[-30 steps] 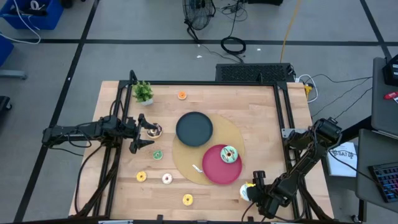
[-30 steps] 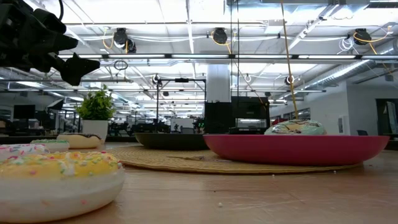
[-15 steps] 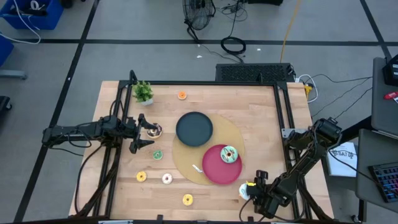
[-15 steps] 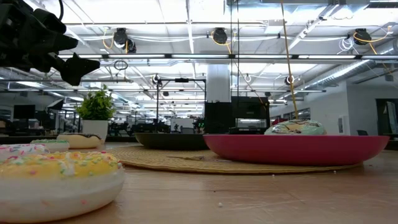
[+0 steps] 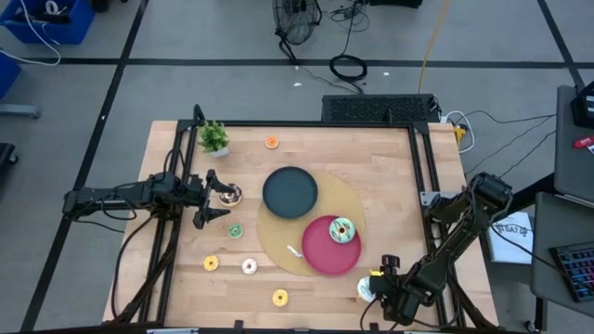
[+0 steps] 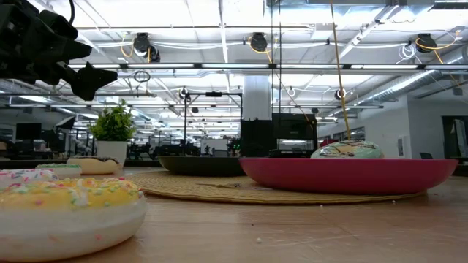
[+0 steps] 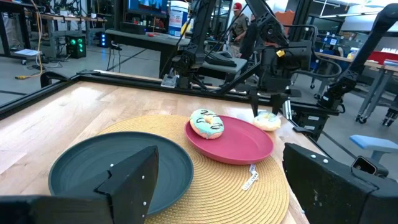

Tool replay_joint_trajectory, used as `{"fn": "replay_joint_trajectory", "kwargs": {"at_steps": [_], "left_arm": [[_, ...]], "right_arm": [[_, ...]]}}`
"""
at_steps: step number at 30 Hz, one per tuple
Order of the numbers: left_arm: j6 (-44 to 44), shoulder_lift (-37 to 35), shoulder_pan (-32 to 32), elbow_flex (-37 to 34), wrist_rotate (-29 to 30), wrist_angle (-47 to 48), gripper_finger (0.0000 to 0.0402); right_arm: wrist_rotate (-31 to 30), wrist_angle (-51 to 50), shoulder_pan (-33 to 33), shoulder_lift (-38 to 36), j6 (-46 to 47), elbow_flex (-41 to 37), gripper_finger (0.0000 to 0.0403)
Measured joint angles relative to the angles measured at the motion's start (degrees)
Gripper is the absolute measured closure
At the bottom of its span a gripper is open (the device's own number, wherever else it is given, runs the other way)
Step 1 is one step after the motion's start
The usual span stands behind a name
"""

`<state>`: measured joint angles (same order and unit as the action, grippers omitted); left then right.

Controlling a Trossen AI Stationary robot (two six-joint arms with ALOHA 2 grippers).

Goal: Pick & Place donuts
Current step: Put the large white doughnut on the pink plate

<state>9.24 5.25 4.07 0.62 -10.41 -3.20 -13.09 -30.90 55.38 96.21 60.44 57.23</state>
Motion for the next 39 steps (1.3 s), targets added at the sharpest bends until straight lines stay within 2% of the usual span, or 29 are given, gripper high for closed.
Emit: {"fn": "replay_joint_trajectory", "kwargs": {"at_steps": [11, 16, 22, 31, 39], "left_arm": [[0.00, -0.02, 0.00, 0.00, 0.00, -0.01, 0.0066], [0.00, 0.00, -0.01, 0.02, 0.01, 0.00, 0.0066], [0.00, -0.01, 0.01, 0.02, 0.01, -0.01, 0.0066], [0.00, -0.01, 0.01, 0.02, -0.01, 0.00, 0.0066], [0.00, 0.00, 0.01, 0.01, -0.01, 0.00, 0.0066]], "right_arm": [[-0.04, -0.27, -2.04, -0.08, -2.04, 0.02, 0.0170], [3.93, -1.14, -3.31, -0.70, -2.66, 0.02, 0.0170], [5.71, -1.09, -3.68, -3.41, -2.71, 0.02, 0.0170], [2.67, -1.17, -3.55, -9.65, -3.70, 0.06, 0.0170], [2.42, -2.11, -3.55, -14.24, -7.48, 0.09, 0.0170]]}}
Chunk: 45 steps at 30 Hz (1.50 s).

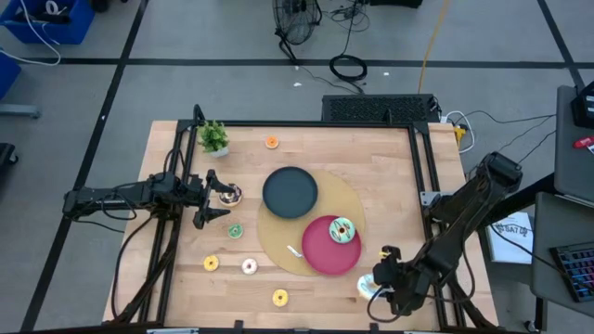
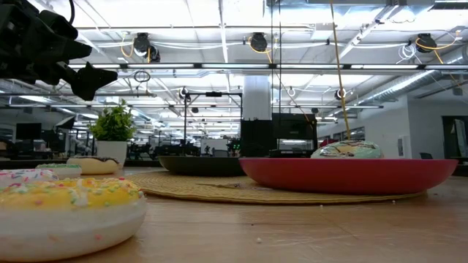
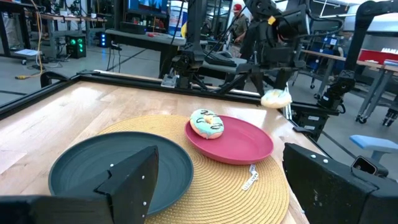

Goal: Pick & Place donuts
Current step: Put the large white doughnut on the pink plate

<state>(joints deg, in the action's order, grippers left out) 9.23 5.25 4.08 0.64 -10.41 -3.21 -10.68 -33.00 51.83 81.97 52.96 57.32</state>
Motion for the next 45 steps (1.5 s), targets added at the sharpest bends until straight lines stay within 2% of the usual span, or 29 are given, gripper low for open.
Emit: {"fn": "replay_joint_trajectory", "kwargs": {"at_steps": [14, 21, 29, 38, 42, 45], "left_arm": [[0.02, 0.01, 0.00, 0.01, 0.00, 0.01, 0.0066], [0.01, 0.00, -0.01, -0.01, 0.01, 0.01, 0.0066], [0.01, 0.01, -0.02, -0.02, 0.00, 0.00, 0.0066], [0.01, 0.01, -0.01, 0.01, 0.00, 0.01, 0.0066], [0.00, 0.01, 0.00, 0.01, 0.00, 0.01, 0.0066], [0.02, 0.01, 0.00, -0.01, 0.02, 0.01, 0.0066]], "right_arm": [[-0.56, 0.23, 0.00, -2.84, -1.86, 0.00, 0.0170], [-7.76, 2.13, -0.03, -2.82, -6.31, 0.00, 0.0170], [-18.85, 6.05, -0.13, -2.82, -13.31, 0.02, 0.0170], [-31.58, 6.47, -0.42, -2.78, -16.42, 0.02, 0.0170], [-33.36, 16.43, -1.70, -2.81, -19.49, -3.58, 0.0170], [-29.35, 28.32, -3.47, -2.75, -24.45, -8.20, 0.0170]]}}
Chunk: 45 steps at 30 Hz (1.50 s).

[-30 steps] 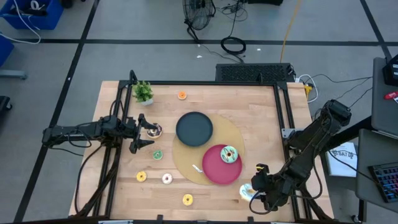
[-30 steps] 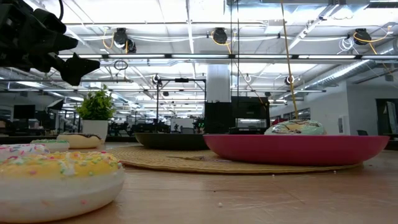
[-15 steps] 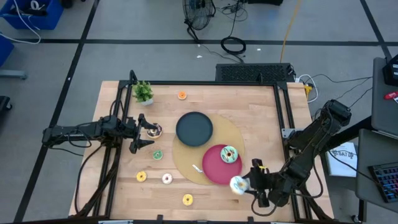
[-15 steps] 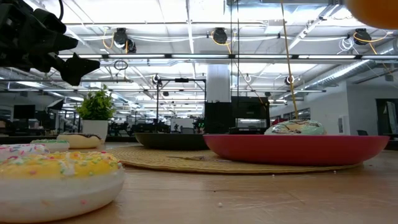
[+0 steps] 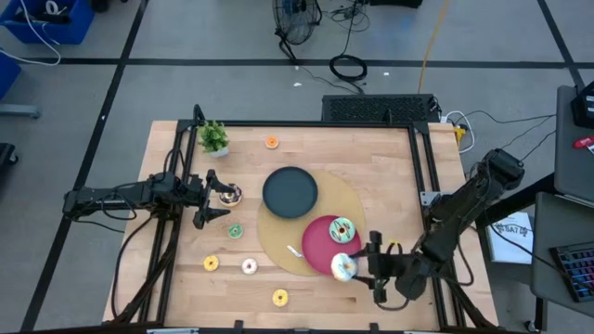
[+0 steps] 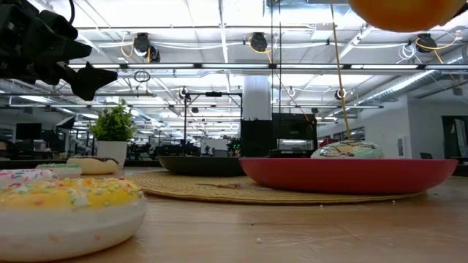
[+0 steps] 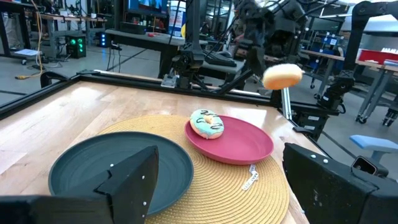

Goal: Pick & Place donuts
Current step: Put the large white doughnut on the pink plate

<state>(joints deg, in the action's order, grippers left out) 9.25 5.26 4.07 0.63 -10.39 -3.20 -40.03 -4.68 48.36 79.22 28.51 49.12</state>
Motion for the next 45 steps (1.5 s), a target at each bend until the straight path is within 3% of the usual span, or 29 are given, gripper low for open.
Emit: {"fn": "replay_joint_trajectory", "kwargs": {"at_steps": [6, 17, 37, 40, 45], "left_arm": [[0.00, -0.02, -0.02, 0.02, 0.00, 0.00, 0.0066], [-0.02, 0.00, -0.02, 0.00, -0.02, 0.00, 0.0066], [0.00, 0.00, -0.02, 0.01, 0.00, 0.00, 0.0066], [-0.01, 0.00, -0.01, 0.01, -0.02, 0.00, 0.0066], [-0.02, 0.00, 0.00, 0.01, -0.02, 0.00, 0.0066]], "right_arm": [[6.97, 11.32, -4.25, -0.02, -3.95, -6.38, 0.0170], [7.19, 10.26, -10.01, -0.02, -5.74, -10.33, 0.0170], [7.35, 11.17, -10.41, -0.02, -2.62, -14.75, 0.0170], [7.53, 15.55, -10.41, -0.02, -4.09, -14.75, 0.0170], [14.65, 26.36, -10.52, -0.02, -9.85, -14.75, 0.0170]]}}
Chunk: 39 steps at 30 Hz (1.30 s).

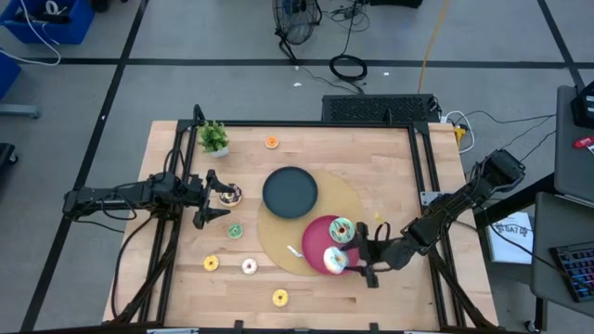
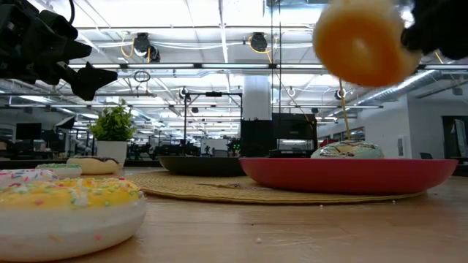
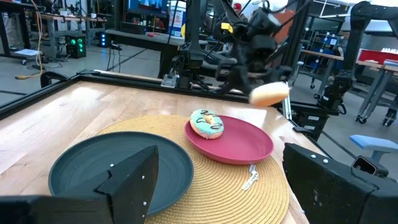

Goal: Pick & Place donuts
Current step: Put the large white doughnut on the pink plate

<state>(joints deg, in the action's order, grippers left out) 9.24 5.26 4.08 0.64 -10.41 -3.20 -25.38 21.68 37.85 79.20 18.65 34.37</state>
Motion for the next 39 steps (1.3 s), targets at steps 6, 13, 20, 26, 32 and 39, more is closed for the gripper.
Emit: {"fn": "replay_joint_trajectory", "kwargs": {"at_steps": [6, 13, 20, 26, 32, 39], "left_arm": [[0.02, 0.00, -0.02, -0.01, 0.02, 0.00, 0.0066], [0.00, 0.00, -0.02, 0.01, 0.00, 0.00, 0.0066], [0.01, 0.00, -0.01, 0.00, 0.02, 0.00, 0.0066], [0.00, 0.00, -0.02, 0.01, 0.02, 0.00, 0.0066], [0.01, -0.01, -0.02, 0.01, 0.02, 0.00, 0.0066], [0.00, 0.00, -0.01, -0.01, 0.02, 0.00, 0.0066]], "right_arm": [[1.53, 4.89, -0.02, 0.00, -2.83, 1.13, 0.0170], [1.90, 3.56, 0.00, 0.00, -9.06, 7.65, 0.0170], [1.48, -11.74, -0.02, 0.00, -10.93, 18.70, 0.0170], [-1.92, -26.01, -0.87, -0.04, -5.55, 24.35, 0.0170], [-3.24, -37.50, -1.89, 0.69, 1.65, 24.37, 0.0170], [-2.82, -41.49, -1.95, 5.17, 4.75, 24.31, 0.0170]]}}
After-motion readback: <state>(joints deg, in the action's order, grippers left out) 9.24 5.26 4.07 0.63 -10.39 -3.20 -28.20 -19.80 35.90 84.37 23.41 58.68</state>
